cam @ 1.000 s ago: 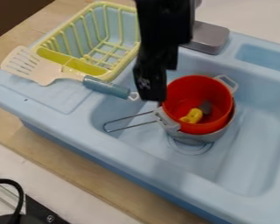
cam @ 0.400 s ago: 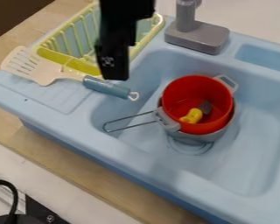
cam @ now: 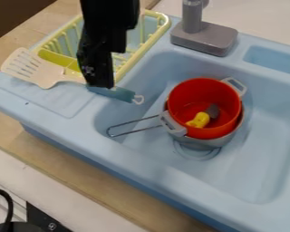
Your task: Put the blue and white spatula into the yellow basket
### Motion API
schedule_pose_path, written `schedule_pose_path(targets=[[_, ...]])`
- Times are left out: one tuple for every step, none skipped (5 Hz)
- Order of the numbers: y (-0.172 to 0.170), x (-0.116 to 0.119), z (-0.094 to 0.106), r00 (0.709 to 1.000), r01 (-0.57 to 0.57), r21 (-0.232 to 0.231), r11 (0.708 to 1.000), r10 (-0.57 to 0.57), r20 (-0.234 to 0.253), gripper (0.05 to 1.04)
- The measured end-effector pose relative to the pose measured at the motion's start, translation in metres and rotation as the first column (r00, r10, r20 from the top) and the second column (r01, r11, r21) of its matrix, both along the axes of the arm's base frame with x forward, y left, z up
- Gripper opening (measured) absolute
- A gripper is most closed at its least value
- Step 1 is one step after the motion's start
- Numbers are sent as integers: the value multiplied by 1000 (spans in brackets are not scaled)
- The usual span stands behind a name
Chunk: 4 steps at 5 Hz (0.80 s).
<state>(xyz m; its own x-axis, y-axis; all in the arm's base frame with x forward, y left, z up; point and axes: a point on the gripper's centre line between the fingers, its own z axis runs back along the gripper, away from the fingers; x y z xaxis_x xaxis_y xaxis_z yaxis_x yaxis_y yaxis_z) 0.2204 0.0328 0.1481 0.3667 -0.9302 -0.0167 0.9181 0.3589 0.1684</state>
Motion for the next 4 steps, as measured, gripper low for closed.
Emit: schedule_pose_path(targets=[[0, -11, -11, 999, 47, 29, 999, -47, 21, 998], [-4, -11, -21, 996, 87, 47, 995, -89, 23, 998], [1, -7, -32, 997, 78, 23, 997, -78, 1, 998], [6, 1, -33, 999, 53, 1, 999, -53, -8, 997]])
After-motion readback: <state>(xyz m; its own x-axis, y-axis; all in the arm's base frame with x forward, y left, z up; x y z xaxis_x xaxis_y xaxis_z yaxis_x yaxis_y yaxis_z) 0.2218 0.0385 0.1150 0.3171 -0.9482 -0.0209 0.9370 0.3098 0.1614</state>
